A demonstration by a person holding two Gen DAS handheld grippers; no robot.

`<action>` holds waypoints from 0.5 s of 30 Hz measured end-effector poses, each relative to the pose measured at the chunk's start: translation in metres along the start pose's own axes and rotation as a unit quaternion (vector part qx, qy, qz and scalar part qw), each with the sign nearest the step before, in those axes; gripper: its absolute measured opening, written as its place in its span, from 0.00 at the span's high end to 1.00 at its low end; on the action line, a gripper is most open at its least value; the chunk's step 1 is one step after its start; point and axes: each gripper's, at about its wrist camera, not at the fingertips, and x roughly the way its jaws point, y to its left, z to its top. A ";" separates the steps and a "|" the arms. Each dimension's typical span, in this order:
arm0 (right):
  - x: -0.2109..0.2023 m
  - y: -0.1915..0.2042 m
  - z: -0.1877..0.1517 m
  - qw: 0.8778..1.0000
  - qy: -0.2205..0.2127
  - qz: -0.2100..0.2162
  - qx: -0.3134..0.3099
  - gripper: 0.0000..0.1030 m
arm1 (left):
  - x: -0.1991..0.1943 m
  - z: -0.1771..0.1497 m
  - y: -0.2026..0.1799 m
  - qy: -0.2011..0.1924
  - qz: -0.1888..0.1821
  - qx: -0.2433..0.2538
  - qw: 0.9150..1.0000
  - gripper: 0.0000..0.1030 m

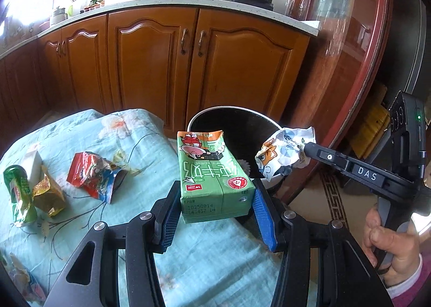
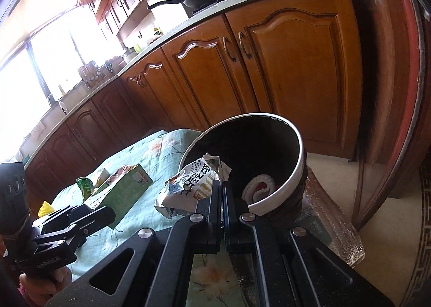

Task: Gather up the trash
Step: 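Carry the green carton and white wrapper over the bin and release both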

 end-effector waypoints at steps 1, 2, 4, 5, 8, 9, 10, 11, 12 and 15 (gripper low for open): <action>0.001 -0.001 0.002 1.000 0.000 -0.005 -0.001 0.99 | 0.003 0.002 -0.001 0.001 -0.002 0.001 1.000 0.52; 0.002 -0.003 0.004 1.000 -0.001 -0.010 -0.003 0.99 | 0.006 0.004 -0.001 0.002 -0.004 0.001 1.000 0.52; 0.006 -0.007 0.009 1.000 -0.001 -0.019 -0.006 0.99 | 0.013 0.009 -0.003 0.003 -0.006 0.005 1.000 0.52; 0.008 -0.009 0.011 1.000 0.000 -0.023 -0.006 0.99 | 0.016 0.011 -0.004 0.003 -0.006 0.007 1.000 0.52; 0.013 -0.016 0.017 0.999 0.001 -0.032 -0.007 0.99 | 0.028 0.019 -0.008 0.005 -0.007 0.013 1.000 0.52; 0.015 -0.017 0.018 0.999 0.002 -0.035 -0.007 0.99 | 0.032 0.022 -0.009 0.007 -0.007 0.014 1.000 0.52; 0.015 -0.020 0.019 0.999 0.002 -0.038 -0.008 0.99 | 0.036 0.024 -0.010 0.009 -0.008 0.015 1.000 0.52; 0.017 -0.022 0.021 0.999 0.002 -0.040 -0.007 0.99 | 0.040 0.026 -0.011 0.010 -0.008 0.016 1.000 0.52; 0.018 -0.023 0.022 0.999 0.003 -0.041 -0.008 0.99 | 0.044 0.028 -0.013 0.012 -0.008 0.017 1.000 0.52; 0.023 -0.027 0.025 0.999 0.007 -0.045 -0.010 0.99 | 0.054 0.033 -0.017 0.013 -0.008 0.024 1.000 0.52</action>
